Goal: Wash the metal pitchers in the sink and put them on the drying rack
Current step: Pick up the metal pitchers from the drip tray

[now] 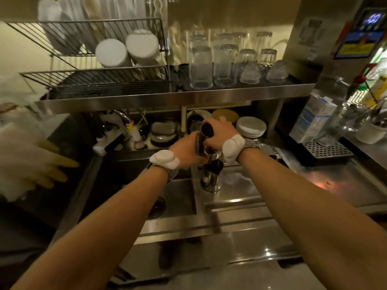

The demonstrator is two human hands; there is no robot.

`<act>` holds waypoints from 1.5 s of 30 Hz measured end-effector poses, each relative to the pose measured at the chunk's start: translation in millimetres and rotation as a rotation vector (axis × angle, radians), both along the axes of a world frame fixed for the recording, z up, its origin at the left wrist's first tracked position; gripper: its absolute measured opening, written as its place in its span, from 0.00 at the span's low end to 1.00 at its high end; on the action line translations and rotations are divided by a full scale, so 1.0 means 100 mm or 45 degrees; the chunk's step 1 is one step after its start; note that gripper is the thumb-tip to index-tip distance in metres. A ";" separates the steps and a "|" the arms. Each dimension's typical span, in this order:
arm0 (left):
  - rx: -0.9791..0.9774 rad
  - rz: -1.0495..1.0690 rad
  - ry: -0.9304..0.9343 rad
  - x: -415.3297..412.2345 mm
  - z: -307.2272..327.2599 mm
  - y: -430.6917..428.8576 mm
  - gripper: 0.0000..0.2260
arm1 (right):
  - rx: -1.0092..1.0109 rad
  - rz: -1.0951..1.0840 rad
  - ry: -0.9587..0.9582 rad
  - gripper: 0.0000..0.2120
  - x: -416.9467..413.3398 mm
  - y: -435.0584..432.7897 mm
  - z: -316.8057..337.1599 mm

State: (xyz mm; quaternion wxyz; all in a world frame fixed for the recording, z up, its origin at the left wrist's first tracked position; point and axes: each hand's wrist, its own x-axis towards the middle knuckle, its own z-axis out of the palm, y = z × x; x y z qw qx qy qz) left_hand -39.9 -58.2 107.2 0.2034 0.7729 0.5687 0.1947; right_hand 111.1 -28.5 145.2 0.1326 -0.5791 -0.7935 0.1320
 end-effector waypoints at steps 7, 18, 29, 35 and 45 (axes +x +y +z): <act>-0.054 0.195 -0.244 -0.70 -0.02 -0.26 0.49 | -0.035 0.145 0.124 0.29 -0.86 -0.11 0.04; -0.015 0.496 -0.140 -1.77 -0.40 -0.43 0.41 | -0.171 0.301 0.177 0.24 -1.97 -0.29 -0.28; -0.333 0.014 -0.160 -2.28 -0.58 -0.14 0.39 | -0.410 0.296 -0.004 0.19 -2.01 -0.12 -0.44; -0.402 -0.043 -0.154 -2.25 -0.67 0.04 0.39 | -0.505 0.286 -0.127 0.11 -1.94 0.13 -0.56; -0.311 0.450 0.219 -2.45 -0.75 0.48 0.23 | -0.703 0.109 0.026 0.17 -1.95 0.62 -1.23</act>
